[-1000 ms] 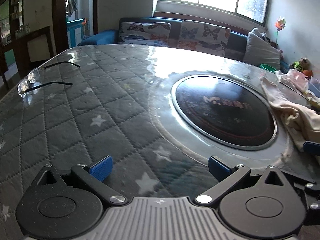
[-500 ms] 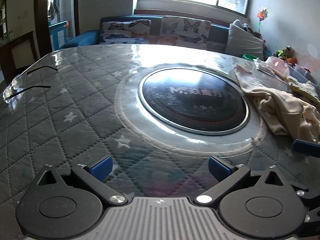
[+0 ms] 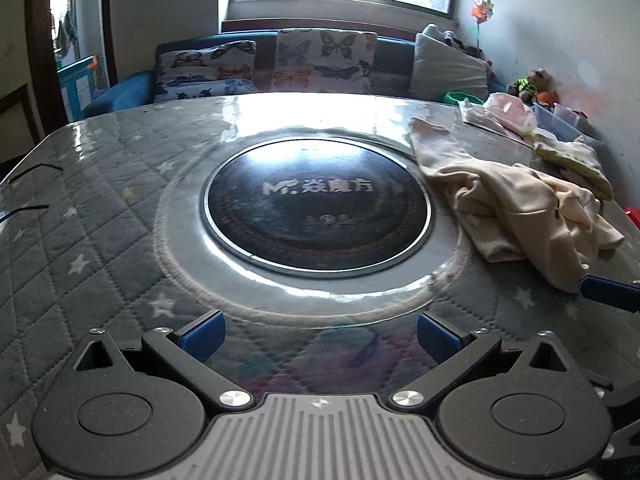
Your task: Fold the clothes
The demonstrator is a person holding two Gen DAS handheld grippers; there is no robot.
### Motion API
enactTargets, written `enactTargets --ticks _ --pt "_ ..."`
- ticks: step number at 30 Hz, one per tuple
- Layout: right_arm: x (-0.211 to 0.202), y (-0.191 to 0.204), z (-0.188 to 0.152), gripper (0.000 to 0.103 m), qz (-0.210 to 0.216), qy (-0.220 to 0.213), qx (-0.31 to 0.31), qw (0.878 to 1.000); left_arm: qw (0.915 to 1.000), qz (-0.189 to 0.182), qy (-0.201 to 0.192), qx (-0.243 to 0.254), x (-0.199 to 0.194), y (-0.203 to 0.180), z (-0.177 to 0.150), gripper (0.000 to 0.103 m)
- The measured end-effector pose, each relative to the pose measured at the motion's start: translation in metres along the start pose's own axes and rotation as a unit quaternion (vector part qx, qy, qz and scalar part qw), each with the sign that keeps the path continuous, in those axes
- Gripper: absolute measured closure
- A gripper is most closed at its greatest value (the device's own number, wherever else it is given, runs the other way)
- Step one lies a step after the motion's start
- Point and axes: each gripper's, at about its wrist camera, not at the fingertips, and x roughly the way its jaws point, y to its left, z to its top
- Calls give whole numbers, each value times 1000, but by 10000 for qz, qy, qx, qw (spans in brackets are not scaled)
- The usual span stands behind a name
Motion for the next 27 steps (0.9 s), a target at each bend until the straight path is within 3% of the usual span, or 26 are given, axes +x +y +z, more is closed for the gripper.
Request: enactTargets --ticks 27 --pt "-20 -38 -1 0 -510 -106 225 9984 9978 -224 227 580 17 -51 25 0"
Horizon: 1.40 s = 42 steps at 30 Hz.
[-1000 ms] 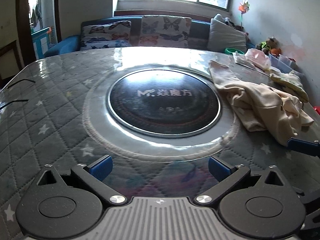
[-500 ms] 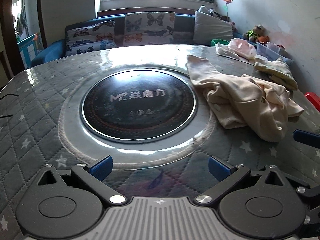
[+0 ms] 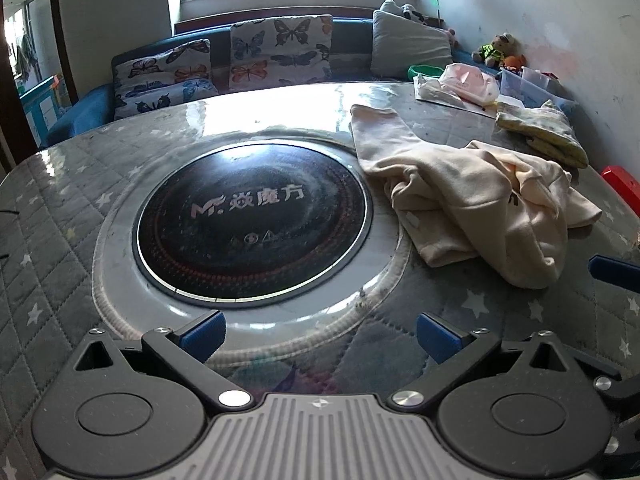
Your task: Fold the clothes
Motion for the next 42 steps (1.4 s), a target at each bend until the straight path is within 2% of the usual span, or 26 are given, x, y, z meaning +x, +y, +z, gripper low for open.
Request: enactTargets --ticks 21,28,40,42 --pt "13 -52 17 1 -413 184 409 9981 9992 -256 103 300 28 -40 50 0" --pt "19 -72 25 10 -512 212 607 9966 9986 -386 -8 363 34 -55 72 1" --pt "43 -92 43 42 -672 309 726 9946 9979 -488 69 412 58 -80 105 12" --pt "49 -94 43 47 -675 386 753 9941 9978 -481 98 450 62 -82 105 17"
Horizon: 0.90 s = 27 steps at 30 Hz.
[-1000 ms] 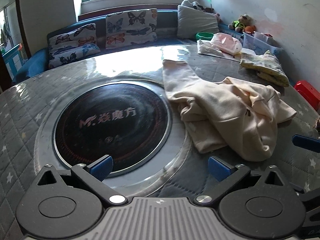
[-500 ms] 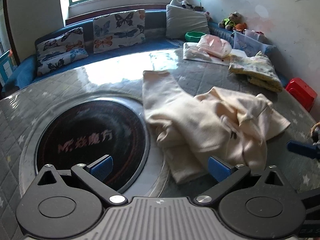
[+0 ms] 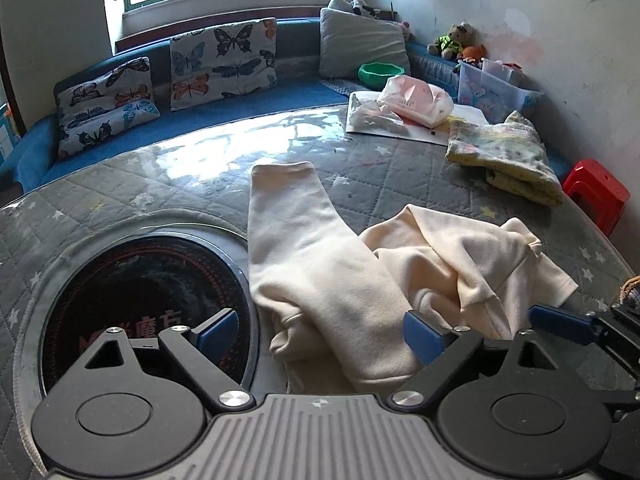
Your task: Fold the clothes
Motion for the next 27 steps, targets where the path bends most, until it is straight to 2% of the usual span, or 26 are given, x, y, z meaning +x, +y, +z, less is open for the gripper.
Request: enactTargets --ticks 1,3,6,7,9,13,17,19,22,23,24,27 --pt "2 -1 0 54 15 30 20 10000 10000 -12 21 23 2 -1 -1 21" --pt "6 -2 -1 63 46 79 44 9999 9999 -82 92 64 7 -1 -2 45" --pt "9 -4 -3 76 104 147 58 9998 9998 -96 176 68 14 2 -5 68" --pt "10 -5 -4 83 133 159 64 9998 9998 -71 155 91 14 3 -6 73" --pt "10 -6 -5 87 146 144 66 9998 9998 -82 128 93 12 7 -8 84" --pt "5 -7 -7 92 209 86 92 9997 9998 -171 50 21 5 16 -10 94" --pt "-5 -3 -8 94 283 3 33 9996 9997 -225 67 -37 0 21 -14 95" --pt "-11 -1 -9 94 307 -32 -11 9995 9996 -272 26 -94 -5 21 -14 90" --pt "-20 3 -12 94 314 -75 -96 9994 9996 -266 -67 -116 -13 16 -12 62" --pt "-22 4 -14 94 325 -78 -110 9994 9996 -256 -94 -109 -14 13 -11 49" --pt "-25 5 -15 94 356 -73 -117 9993 9995 -268 -120 -107 -15 11 -10 46" --pt "-32 8 -21 94 382 -75 -191 9991 9994 -323 -126 -95 -15 6 -8 45"
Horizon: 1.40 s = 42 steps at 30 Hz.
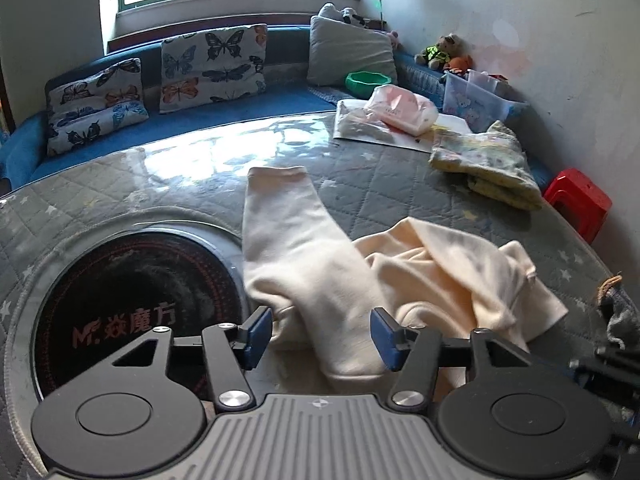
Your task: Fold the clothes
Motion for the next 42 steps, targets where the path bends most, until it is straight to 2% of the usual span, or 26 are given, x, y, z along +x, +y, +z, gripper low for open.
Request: enactTargets --ticks 3,4,5,6,9,13,15,16,17,18,19,20,22,24,25,27,29,35,42 --pt "-7 2 -4 95 18 -7 -32 10000 9999 20 84 72 6 -5 0 47" --pt "-8 2 -5 95 26 -9 -21 10000 9999 24 132 94 9 -5 -1 52" --pt "-11 2 -6 95 37 -17 -9 10000 9998 2 185 83 12 -4 -2 68" --pt "-13 2 -7 95 48 -24 0 10000 9997 -43 255 46 15 -2 -2 80" --pt "-17 1 -9 95 58 -25 -29 10000 9996 -49 288 -12 16 4 -6 92" --pt "-22 1 -14 94 93 -29 -32 9999 9996 -91 245 -107 8 13 -9 93" --pt "-27 4 -19 94 140 -41 -71 9999 9997 -116 167 -118 0 15 -9 90" --pt "-29 6 -20 94 166 -36 -113 9998 9997 -136 121 -133 -4 16 -9 86" --pt "-32 9 -23 94 183 -25 -181 9997 9997 -159 78 -152 -8 15 -8 74" --pt "-34 13 -27 94 201 -5 -259 9995 9998 -170 28 -131 -11 13 -7 57" --pt "-36 17 -31 94 219 14 -337 9992 9998 -169 -12 -78 -13 9 -6 49" --pt "-38 21 -34 94 240 36 -415 9988 9999 -168 -37 -9 -14 5 -7 44" --pt "-42 29 -41 94 311 100 -568 9979 9996 -226 27 139 -13 -3 -9 44" --pt "-45 35 -46 94 381 169 -671 9969 9994 -203 128 264 -9 -8 -13 45" --pt "-46 37 -49 94 410 200 -697 9965 9992 -180 186 314 -5 -10 -16 50" --pt "-48 40 -53 94 441 239 -757 9959 9988 -221 297 326 1 -8 -20 81" --pt "-48 43 -56 94 458 264 -787 9955 9987 -305 340 224 3 -2 -25 87" --pt "-48 46 -61 94 529 295 -822 9948 9993 -366 30 -71 -24 27 -32 92" --pt "-53 68 -64 94 1094 348 -1136 9869 9976 -341 -237 -560 -77 76 -66 93"
